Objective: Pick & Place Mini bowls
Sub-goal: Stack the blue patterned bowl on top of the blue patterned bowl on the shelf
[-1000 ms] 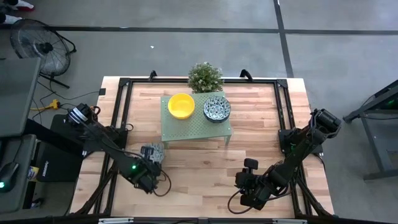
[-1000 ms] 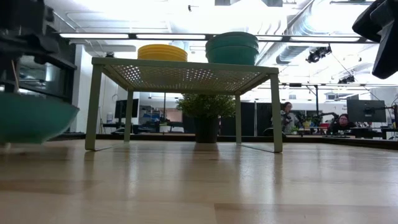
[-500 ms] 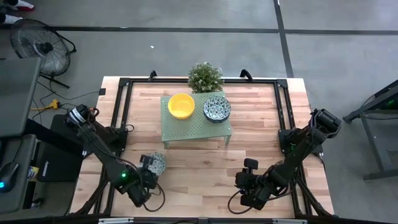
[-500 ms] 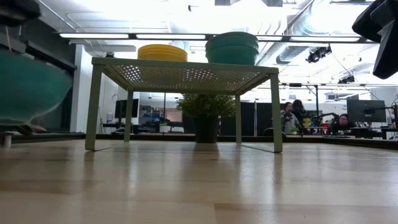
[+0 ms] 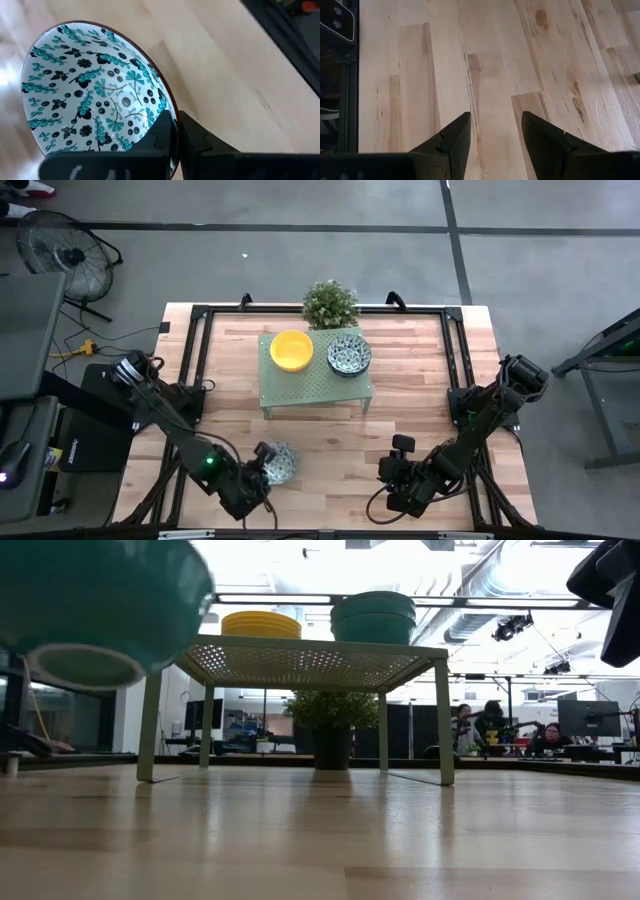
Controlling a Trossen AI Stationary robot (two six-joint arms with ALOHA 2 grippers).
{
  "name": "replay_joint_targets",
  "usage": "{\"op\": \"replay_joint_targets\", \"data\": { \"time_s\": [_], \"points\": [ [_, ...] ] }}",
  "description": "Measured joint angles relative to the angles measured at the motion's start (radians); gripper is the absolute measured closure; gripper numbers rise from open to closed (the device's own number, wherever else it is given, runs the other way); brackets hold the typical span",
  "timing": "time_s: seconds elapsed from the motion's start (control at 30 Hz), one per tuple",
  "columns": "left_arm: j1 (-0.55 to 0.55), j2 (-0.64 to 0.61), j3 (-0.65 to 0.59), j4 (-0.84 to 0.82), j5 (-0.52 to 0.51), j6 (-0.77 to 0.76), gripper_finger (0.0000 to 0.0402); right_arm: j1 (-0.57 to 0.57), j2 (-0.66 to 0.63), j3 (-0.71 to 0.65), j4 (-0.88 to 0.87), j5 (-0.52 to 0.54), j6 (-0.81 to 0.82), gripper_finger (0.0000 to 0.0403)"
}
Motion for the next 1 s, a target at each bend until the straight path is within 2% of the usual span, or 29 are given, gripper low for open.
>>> {"op": "replay_joint_targets", "data": {
  "time_s": [0.3,0.47,0.6,0.7,1.0],
  "points": [
    [0.06,0.13,0.194,-0.018,0.033,0.224,0.0398,0.0,0.0,0.0,-0.014,-0.026,0.002,0.0238],
    [0.088,0.161,0.275,-0.04,0.013,0.328,0.0398,0.02,0.0,0.0,-0.09,-0.025,0.07,0.0238],
    [0.113,0.162,0.323,-0.078,-0.039,0.397,0.0398,0.061,0.0,0.0,-0.191,0.017,0.167,0.0238],
    [0.144,0.16,0.349,-0.092,-0.032,0.444,0.0398,0.098,0.0,0.0,-0.246,0.069,0.228,0.0238],
    [0.247,0.161,0.483,-0.121,-0.043,0.646,0.0398,0.189,-0.007,0.0,-0.279,0.217,0.281,0.0238]
  ]
}}
